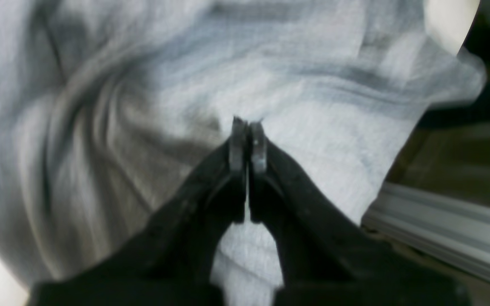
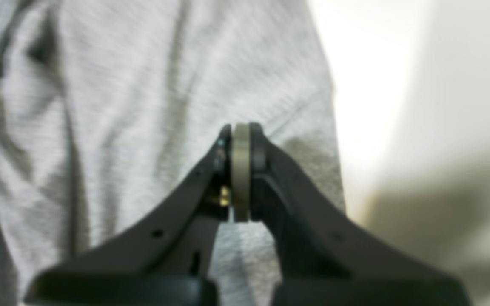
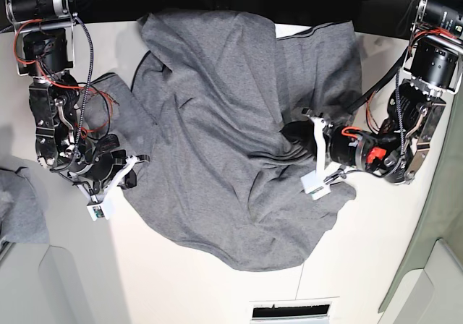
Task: Layout the t-shirt on the table in an organized manner, then fold the t-shirt properly
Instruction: 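Pinch the shirt body with both grippers and drag it outward, then pull the shirt hem with the left gripper away from the right gripper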
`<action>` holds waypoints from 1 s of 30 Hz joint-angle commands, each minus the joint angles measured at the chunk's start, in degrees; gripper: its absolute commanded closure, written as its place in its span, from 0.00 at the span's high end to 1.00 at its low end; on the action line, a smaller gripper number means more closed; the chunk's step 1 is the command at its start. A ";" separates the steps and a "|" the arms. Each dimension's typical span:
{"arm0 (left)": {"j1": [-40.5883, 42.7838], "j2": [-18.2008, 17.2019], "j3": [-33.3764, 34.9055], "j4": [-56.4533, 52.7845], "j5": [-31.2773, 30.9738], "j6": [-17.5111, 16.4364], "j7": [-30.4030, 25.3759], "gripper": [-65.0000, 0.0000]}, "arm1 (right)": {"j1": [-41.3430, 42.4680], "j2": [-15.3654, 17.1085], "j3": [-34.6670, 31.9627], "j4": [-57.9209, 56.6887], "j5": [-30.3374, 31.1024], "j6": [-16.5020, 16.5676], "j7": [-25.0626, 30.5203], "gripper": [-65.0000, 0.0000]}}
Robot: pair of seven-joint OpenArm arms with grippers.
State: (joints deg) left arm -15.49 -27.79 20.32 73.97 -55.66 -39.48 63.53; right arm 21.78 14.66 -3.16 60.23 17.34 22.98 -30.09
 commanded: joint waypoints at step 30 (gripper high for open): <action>-6.29 -4.85 -8.96 -22.14 36.28 6.08 -18.82 0.02 | -14.64 7.52 0.42 5.40 11.91 3.87 -6.47 0.00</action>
State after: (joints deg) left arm -20.84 -32.01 11.44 51.53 -20.12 -34.04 44.29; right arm 6.98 21.63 -2.63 65.58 30.57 27.00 -33.87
